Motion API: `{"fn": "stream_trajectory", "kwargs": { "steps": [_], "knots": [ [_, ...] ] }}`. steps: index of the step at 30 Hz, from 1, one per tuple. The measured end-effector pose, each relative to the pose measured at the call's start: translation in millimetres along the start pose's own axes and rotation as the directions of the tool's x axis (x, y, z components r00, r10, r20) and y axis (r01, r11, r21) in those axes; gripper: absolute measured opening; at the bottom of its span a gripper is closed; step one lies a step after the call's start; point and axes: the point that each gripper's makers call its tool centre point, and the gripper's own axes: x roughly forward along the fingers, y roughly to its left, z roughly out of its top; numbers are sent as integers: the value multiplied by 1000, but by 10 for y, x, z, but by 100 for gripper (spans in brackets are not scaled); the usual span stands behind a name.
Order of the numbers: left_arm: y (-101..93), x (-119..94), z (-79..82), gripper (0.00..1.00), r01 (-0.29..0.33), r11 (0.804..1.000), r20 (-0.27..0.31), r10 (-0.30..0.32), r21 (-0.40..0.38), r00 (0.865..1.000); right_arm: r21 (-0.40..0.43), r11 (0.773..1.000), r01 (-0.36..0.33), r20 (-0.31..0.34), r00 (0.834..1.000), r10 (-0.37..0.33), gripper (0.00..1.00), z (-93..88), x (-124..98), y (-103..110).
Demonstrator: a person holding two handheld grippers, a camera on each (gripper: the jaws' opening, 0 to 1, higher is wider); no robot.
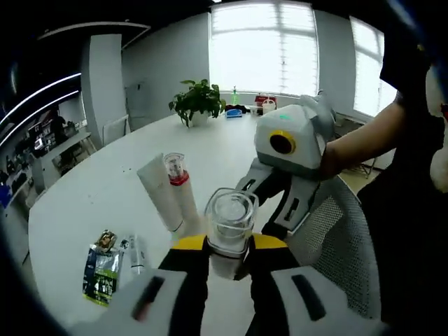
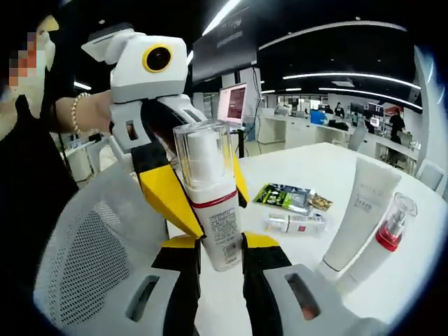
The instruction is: Arrange the skincare products in the storage area until every visible bottle or jar stands upright without overlapping.
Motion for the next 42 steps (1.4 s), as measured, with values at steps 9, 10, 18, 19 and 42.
{"fn": "stream_trajectory", "kwargs": {
  "steps": [9,10,18,19,42],
  "knots": [
    [136,375,-425,17,10,997,-25,-12,-83,1000,-31,999,19,-129,991,-23,22,-532,129,-176],
    [143,394,-432,17,7,996,-27,-10,-84,1000,-35,999,17,-130,991,-21,22,-551,141,-188],
    [174,565,-557,17,24,998,-102,-29,-50,994,-43,999,-24,-179,984,16,22,-752,232,-273],
    [178,585,-576,17,28,999,-107,-33,-43,994,-45,999,-25,-181,983,16,22,-767,236,-282],
    [162,976,-383,17,110,989,-66,-117,-101,991,18,1000,-24,-176,984,27,21,-985,-17,-585]
  ]
}}
